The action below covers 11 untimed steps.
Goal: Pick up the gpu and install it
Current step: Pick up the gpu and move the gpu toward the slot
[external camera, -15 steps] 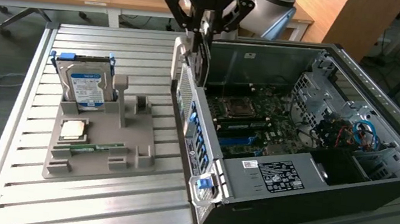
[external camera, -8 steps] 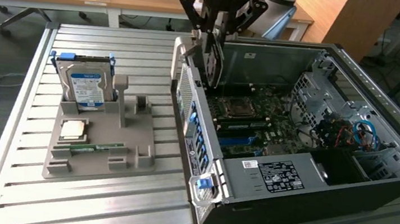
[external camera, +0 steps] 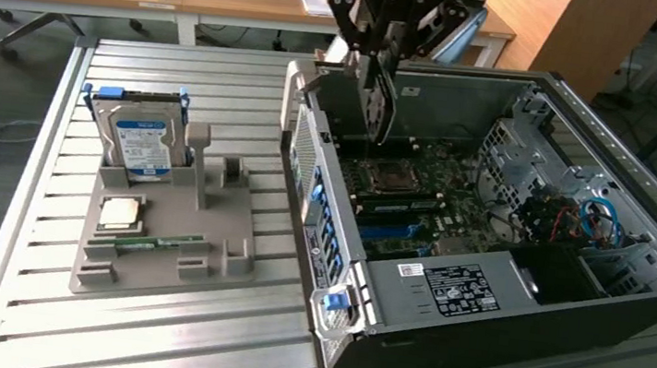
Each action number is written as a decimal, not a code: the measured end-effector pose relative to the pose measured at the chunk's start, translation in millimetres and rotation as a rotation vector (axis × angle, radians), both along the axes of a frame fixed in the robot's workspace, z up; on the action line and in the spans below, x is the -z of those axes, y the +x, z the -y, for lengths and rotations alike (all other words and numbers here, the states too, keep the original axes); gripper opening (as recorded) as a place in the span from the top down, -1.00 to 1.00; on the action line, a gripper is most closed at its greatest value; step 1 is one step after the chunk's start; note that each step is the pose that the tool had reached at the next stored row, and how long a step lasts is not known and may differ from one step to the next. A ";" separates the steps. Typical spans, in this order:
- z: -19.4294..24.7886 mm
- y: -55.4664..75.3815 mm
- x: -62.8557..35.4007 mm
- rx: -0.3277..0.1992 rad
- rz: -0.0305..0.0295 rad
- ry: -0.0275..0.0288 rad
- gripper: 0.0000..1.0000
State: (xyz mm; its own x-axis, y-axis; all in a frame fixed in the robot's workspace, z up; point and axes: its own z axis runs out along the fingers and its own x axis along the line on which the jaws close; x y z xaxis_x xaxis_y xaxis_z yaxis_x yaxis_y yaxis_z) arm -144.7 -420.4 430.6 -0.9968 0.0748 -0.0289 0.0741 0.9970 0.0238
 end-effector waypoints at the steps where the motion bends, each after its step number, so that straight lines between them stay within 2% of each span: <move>1: 0.0 3.7 0.0 0.000 0.0000 0.0001 0.47; 11: 0.0 41.1 0.0 0.000 0.0000 0.0018 0.47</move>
